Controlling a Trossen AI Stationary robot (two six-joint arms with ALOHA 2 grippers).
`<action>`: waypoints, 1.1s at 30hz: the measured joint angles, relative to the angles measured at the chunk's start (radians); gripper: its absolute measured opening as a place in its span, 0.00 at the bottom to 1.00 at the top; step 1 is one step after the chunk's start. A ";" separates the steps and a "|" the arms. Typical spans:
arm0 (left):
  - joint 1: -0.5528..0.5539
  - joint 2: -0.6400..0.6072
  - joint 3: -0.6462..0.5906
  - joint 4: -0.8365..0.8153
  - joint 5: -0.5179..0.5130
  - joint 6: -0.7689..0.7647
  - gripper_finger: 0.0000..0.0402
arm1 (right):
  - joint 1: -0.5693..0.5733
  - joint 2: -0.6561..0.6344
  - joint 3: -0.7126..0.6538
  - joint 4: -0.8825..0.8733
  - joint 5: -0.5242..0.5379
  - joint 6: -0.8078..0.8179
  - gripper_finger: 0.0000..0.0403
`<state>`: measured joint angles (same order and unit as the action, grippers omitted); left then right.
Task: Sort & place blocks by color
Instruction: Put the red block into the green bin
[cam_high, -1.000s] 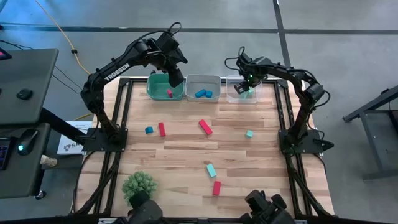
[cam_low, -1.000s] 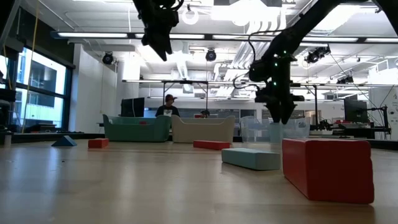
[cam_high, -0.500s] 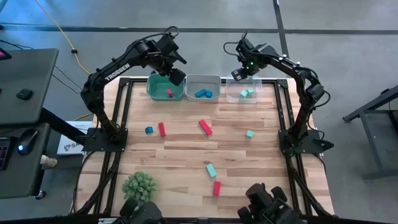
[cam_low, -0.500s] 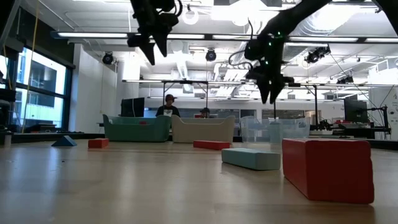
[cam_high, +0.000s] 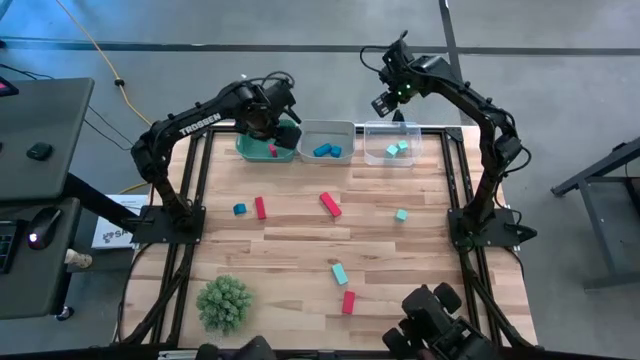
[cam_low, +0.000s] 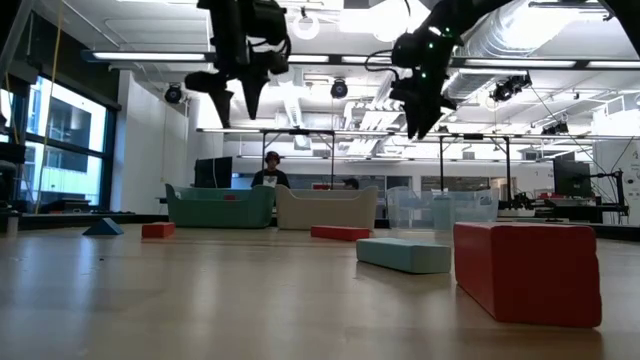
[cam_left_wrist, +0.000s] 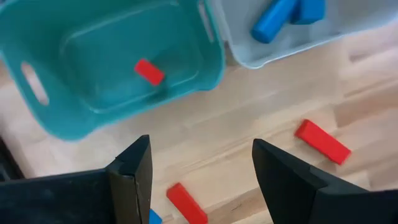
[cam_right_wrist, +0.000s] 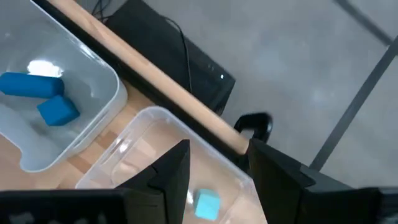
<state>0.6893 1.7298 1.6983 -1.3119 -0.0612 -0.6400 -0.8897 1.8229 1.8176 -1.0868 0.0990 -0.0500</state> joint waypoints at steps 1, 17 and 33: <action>-0.007 0.000 -0.014 0.005 -0.014 -0.030 0.49 | 0.000 0.000 0.007 0.004 0.001 -0.015 0.38; -0.094 0.000 -0.203 0.023 -0.103 -0.376 0.49 | 0.000 -0.001 0.027 0.052 0.004 -0.066 0.38; -0.236 0.000 -0.453 0.106 -0.004 -0.610 0.49 | 0.000 -0.001 0.027 0.053 -0.002 -0.090 0.38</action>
<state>0.4532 1.7294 1.2455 -1.2057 -0.0651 -1.2501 -0.8902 1.8221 1.8450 -1.0340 0.0967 -0.1398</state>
